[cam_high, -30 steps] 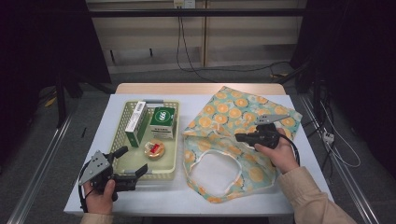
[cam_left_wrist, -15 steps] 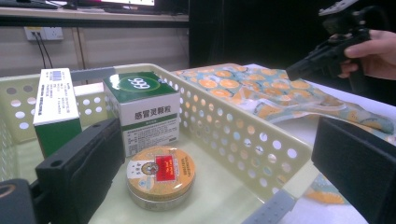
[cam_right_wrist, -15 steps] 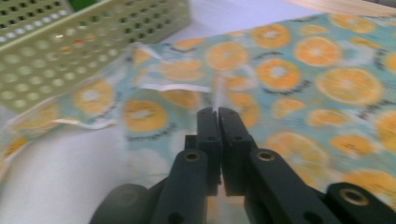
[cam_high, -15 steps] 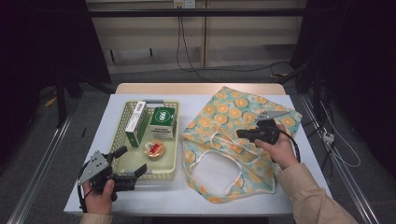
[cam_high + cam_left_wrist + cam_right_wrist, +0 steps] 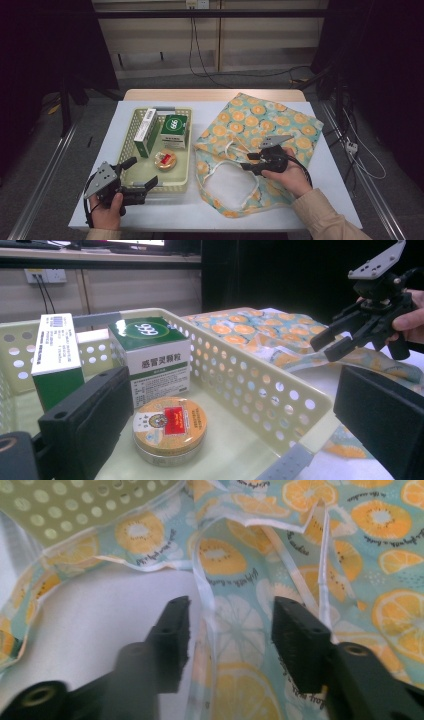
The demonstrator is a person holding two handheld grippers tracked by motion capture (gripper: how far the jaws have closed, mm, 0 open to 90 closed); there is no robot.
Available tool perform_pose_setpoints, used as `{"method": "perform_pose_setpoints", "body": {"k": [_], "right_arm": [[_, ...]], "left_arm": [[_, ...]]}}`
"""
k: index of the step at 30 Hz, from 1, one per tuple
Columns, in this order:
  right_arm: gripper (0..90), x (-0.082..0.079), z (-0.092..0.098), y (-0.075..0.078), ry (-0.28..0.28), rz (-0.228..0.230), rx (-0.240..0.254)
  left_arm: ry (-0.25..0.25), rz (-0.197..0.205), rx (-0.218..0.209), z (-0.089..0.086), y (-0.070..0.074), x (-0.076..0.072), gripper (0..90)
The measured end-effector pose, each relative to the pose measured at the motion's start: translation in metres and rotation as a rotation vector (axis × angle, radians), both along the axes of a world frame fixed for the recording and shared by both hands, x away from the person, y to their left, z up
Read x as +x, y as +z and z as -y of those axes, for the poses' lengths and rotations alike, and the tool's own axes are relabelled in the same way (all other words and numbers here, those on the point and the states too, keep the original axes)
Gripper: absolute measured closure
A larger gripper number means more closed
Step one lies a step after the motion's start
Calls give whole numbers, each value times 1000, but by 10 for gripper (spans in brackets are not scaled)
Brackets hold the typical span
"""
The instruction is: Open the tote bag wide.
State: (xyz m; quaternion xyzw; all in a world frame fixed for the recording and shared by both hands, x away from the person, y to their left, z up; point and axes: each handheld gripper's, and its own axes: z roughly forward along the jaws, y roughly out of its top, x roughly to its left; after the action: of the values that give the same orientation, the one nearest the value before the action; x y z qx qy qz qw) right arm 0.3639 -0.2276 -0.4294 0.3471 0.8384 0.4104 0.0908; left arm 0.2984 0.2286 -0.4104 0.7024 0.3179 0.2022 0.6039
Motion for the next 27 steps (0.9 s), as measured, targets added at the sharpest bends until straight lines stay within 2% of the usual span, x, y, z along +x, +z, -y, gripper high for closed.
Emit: {"method": "perform_pose_setpoints", "body": {"k": [6,12,15,17,19,27], "right_arm": [[757,2,1,-4,12,-5,1],[839,1,-3,-9,16,-2,-22],[891,1,-2,-9,2,-11,-12],[900,2,2,-6,-16,1,2],[900,4,7,0,-35,0,39],[900,15,31,19,-84,12,81]], "left_arm": [[-3,1,3,0,0,0,24],[0,2,1,0,0,0,24],[0,3,1,0,0,0,24],[1,2,0,-1,0,0,24],[1,3,1,-1,0,0,24],[2,1,-1,0,0,0,24]]}}
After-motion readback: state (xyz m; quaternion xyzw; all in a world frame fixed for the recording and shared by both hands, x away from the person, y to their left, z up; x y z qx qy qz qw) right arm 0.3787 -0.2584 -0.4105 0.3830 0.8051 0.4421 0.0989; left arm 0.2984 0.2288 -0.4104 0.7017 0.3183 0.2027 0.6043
